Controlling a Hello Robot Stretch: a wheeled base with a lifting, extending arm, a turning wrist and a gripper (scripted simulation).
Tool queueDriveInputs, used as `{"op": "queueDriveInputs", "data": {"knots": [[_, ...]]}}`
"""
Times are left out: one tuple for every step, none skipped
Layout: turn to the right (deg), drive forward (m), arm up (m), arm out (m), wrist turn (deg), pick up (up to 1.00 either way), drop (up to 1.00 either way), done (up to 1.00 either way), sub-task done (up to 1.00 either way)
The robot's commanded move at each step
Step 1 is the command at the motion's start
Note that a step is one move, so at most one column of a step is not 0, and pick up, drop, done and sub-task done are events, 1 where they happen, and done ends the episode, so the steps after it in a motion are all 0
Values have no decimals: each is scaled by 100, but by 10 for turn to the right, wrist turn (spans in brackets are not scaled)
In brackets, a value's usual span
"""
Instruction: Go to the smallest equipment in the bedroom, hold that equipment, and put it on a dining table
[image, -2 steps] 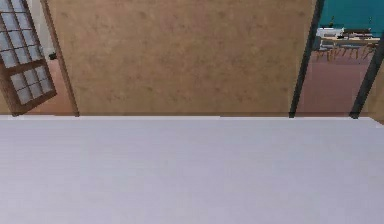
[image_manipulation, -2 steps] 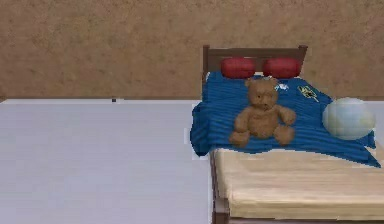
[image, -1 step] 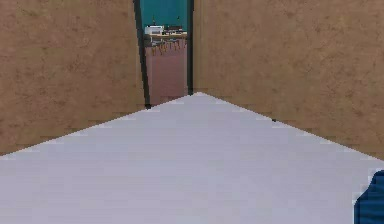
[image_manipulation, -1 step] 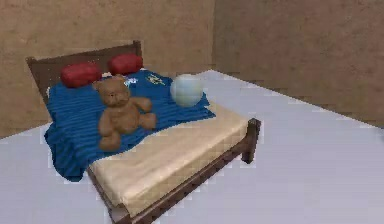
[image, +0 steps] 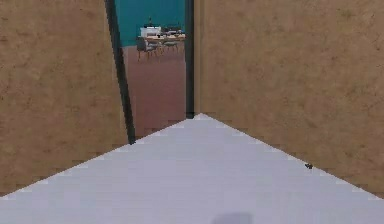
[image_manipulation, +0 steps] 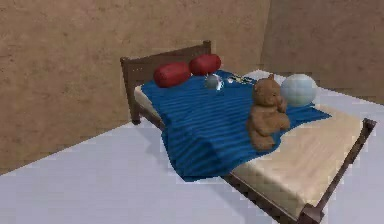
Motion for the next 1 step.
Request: {"op": "queueDriveInputs", "data": {"knots": [[0, 100, 0, 0, 0, 0, 0, 0, 0]]}}
